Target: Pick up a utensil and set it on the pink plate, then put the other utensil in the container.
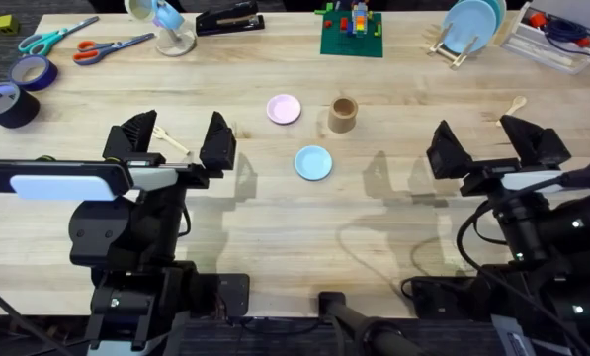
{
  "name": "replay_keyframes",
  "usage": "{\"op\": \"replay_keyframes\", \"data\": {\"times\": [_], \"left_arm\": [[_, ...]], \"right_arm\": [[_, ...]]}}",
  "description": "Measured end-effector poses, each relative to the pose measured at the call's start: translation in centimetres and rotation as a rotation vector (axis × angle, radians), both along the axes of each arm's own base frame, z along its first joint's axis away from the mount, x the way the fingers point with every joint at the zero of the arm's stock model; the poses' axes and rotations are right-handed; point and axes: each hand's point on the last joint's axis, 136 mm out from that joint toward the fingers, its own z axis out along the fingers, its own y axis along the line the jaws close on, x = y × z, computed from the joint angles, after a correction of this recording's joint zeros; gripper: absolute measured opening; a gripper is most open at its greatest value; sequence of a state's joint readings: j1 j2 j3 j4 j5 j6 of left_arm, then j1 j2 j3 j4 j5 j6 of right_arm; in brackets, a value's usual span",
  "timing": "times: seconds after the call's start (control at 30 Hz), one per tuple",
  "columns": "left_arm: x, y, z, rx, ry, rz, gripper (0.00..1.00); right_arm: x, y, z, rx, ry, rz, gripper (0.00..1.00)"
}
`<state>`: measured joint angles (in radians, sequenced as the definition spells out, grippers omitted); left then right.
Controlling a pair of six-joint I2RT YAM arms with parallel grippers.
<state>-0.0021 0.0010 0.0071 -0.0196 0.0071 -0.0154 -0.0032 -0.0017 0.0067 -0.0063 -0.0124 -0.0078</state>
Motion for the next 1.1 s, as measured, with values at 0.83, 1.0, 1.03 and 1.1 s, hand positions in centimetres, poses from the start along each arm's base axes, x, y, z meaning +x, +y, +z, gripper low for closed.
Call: {"op": "replay_keyframes", "data": {"times": [0.83, 1.0, 1.03, 1.1], "left_arm": [[-0.1, 0.0, -0.4, 0.025, 0.027, -0.001, 0.998], [-1.1, 0.0, 0.1, 0.038, 0.112, -0.002, 0.998], [-1.3, 0.0, 0.5, 0.039, 0.118, -0.003, 0.998], [-2.0, 0.0, 1.9, 0.040, 0.121, -0.003, 0.998]], "right_arm": [[-0.2, 0.0, 0.1, -0.030, 0.017, 0.004, 0.993], [-1.0, 0.1, 1.0, -0.041, 0.066, 0.008, 0.993], [-1.3, 0.1, 1.4, -0.044, 0.073, 0.009, 0.993], [-1.8, 0.1, 2.3, -0.051, 0.084, 0.010, 0.993]]}}
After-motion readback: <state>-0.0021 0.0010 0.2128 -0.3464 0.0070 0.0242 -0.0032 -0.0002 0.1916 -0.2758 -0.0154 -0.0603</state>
